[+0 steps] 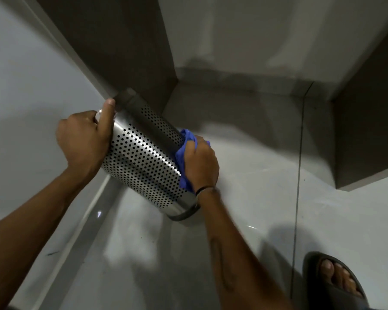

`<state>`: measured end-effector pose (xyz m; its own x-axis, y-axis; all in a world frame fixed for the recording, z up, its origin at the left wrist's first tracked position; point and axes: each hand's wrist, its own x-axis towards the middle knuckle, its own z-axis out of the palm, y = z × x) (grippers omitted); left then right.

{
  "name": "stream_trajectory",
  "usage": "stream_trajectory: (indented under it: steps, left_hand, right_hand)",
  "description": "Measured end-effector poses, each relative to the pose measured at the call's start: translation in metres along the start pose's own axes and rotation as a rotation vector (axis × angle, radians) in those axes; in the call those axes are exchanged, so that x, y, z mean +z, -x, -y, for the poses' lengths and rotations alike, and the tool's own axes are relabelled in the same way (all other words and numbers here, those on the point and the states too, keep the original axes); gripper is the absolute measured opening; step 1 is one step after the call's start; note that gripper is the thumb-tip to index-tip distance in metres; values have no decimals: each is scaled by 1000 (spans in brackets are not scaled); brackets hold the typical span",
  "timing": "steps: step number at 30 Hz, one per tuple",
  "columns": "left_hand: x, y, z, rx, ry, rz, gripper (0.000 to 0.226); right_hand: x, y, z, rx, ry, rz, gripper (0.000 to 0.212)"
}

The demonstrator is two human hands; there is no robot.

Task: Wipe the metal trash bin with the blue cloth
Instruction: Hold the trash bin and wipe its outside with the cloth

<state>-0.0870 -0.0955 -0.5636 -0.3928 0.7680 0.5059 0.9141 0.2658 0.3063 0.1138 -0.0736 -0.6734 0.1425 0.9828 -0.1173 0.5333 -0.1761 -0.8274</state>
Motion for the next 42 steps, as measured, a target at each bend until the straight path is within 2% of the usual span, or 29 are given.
stream_trajectory:
  steps: [2,4,5,9,10,12,14,15,17,19,22,23,25,27,29,30,32,34,36,38,40,42]
  left_hand:
    - [2,-2,-2,-5,-15,-3,77]
    - [4,-5,-1,3,-16,9,80]
    - [3,-5,1,12,-4,14,81]
    - [3,-5,4,32,44,27,85]
    - [3,-4,5,33,52,29,85]
    - [1,-1,6,37,75,32,82]
    - [-2,2,4,46,92,29,77]
    - [-2,2,2,47,90,25,75]
    - [-1,1,-1,58,60,29,74]
    - [0,-2,-2,55,30,36,73]
    - [3,-7,-1,70,31,41,73]
    - [4,-7,1,85,51,39,73]
    - [4,-7,3,103,102,32,72]
    - [2,-5,8,114,130,48,75]
    - [-3,-2,11,150,133,44,76]
    - [-3,1,9,173,141,31,74]
    - [0,3,7,211,141,8,72]
    - [2,2,7,218,122,-11,73]
    - [1,2,11,203,99,-22,75]
    - [2,3,16,193,105,-55,75]
    - [4,0,16,175,102,-72,75]
    - [7,-3,13,153,96,-72,75]
  right_hand:
    - [23,55,1,-97,-2,-192,48]
    - [43,113,2,-131,7,-226,67]
    - [47,127,1,-146,10,-211,69]
    - [31,68,-12,-163,-56,-277,56]
    - [19,44,-10,-107,-58,-255,48]
    - [1,0,-2,53,-52,-49,39]
    - [-10,-27,-2,204,-101,184,41]
    - [-14,-34,-4,237,-129,219,42]
    - [-14,-19,-6,213,-123,152,37]
    - [-3,25,-9,104,-103,-33,32]
    - [19,85,-8,-56,-115,-231,49]
    - [22,93,-8,-68,-111,-267,54]
    - [11,74,-1,-89,-169,-270,46]
    - [8,36,-9,42,-133,-145,30]
    - [11,-13,-29,191,-132,160,36]
    - [15,-38,-46,240,-195,326,41]
    - [18,-63,-61,320,-429,555,39]
    - [16,-66,-58,344,-574,583,31]
    - [20,-64,-56,345,-559,534,34]
    - [19,-54,-50,310,-424,393,44]
    - [19,-24,-38,272,-262,222,42]
    - [19,24,-18,180,-208,-58,39]
